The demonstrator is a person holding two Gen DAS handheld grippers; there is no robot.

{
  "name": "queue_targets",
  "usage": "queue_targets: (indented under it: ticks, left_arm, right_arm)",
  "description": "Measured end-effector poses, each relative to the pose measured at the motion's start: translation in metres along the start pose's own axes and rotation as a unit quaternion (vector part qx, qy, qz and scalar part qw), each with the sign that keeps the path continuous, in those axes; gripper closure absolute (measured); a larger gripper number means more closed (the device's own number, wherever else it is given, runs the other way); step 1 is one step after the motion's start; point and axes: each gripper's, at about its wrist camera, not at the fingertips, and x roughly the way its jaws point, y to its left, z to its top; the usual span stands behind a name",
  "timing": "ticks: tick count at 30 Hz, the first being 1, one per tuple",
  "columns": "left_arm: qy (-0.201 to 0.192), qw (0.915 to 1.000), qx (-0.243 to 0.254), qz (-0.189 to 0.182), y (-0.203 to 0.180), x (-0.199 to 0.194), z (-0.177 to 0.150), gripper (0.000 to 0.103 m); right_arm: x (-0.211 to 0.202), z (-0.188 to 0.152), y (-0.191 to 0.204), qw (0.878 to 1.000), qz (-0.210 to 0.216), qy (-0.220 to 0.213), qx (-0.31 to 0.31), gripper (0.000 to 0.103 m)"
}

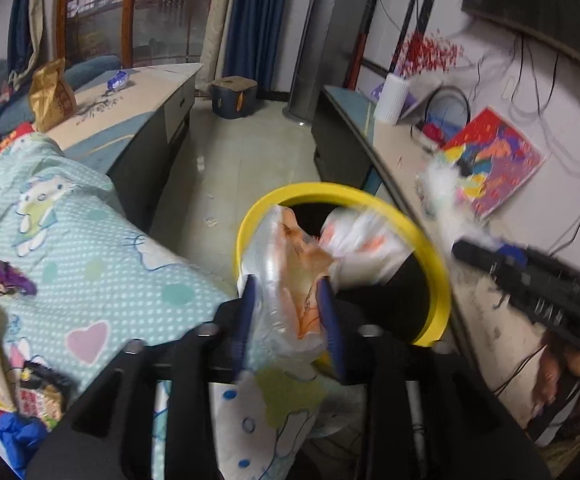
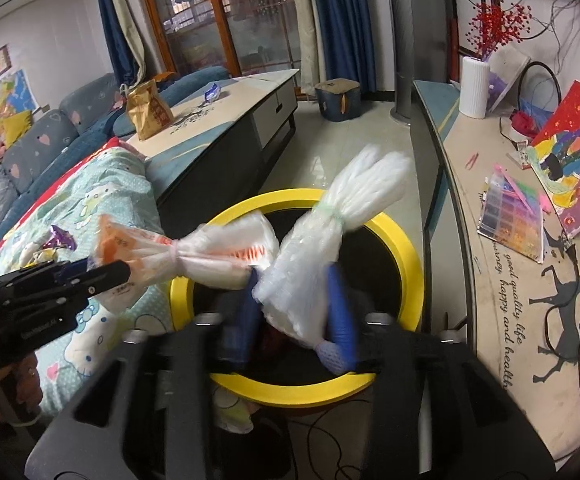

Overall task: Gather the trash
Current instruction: 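Open both tools to drop the white bag and foam net into the bin, then move both open tools back over the remaining wrappers on the bedspread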

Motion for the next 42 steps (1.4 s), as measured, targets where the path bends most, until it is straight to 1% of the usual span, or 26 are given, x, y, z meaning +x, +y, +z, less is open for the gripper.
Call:
queue_targets:
  ticks: [1,2,4,5,6,7,8,11,14,18,20,30,42]
  left_arm:
    - [-0.006,1.0000,-0.005,-0.003,0.001,-0.001,0.001,0.033]
    - [-0.013,0.9998,-0.009,-0.008,0.002,-0.003,0.002,0.024]
    - [-0.027,0.9995,-0.013,-0.014,0.004,-0.010,0.003,0.024]
    - [-0.033,0.9993,-0.015,-0.012,0.005,-0.014,0.003,0.021]
    - [-0.042,0.9989,-0.018,-0.011,0.006,-0.020,0.003,0.018]
    - [-0.051,0.9985,-0.021,-0.008,0.007,-0.025,0.002,0.011]
    - [-0.058,0.9981,-0.023,-0.005,0.009,-0.030,0.002,0.007]
    - [-0.075,0.9966,-0.033,0.002,0.012,-0.045,0.000,0.006]
    - [-0.088,0.9952,-0.041,0.012,0.017,-0.058,-0.001,0.006]
    - [-0.106,0.9926,-0.054,0.028,0.025,-0.078,-0.005,0.006]
    - [-0.110,0.9916,-0.059,0.034,0.029,-0.087,-0.005,0.006]
    - [-0.137,0.9851,-0.078,0.070,0.054,-0.123,-0.019,0.006]
    - [-0.158,0.9762,-0.109,0.100,0.086,-0.154,-0.032,0.006]
  right_arm:
    - [0.000,0.000,-0.001,1.000,-0.002,-0.001,0.001,0.065]
    - [0.000,0.000,-0.002,1.000,-0.002,0.000,0.001,0.062]
    - [-0.001,0.000,-0.003,1.000,-0.008,-0.004,0.002,0.058]
    - [-0.003,0.001,-0.003,1.000,-0.009,-0.007,0.004,0.058]
    - [-0.004,0.001,-0.003,1.000,-0.009,-0.009,0.005,0.057]
    - [-0.005,0.002,-0.003,1.000,-0.011,-0.011,0.006,0.053]
    - [-0.006,0.003,-0.003,1.000,-0.013,-0.014,0.006,0.049]
    - [-0.015,0.005,0.000,0.999,-0.015,-0.034,0.011,0.039]
    - [-0.024,0.008,0.008,0.999,-0.012,-0.051,0.008,0.034]
    - [-0.035,0.011,0.020,0.997,-0.009,-0.071,-0.006,0.032]
    - [-0.040,0.012,0.025,0.997,-0.004,-0.077,-0.008,0.029]
    - [-0.057,0.011,0.065,0.994,0.032,-0.098,-0.036,0.028]
    - [-0.068,0.002,0.111,0.989,0.084,-0.101,-0.070,0.027]
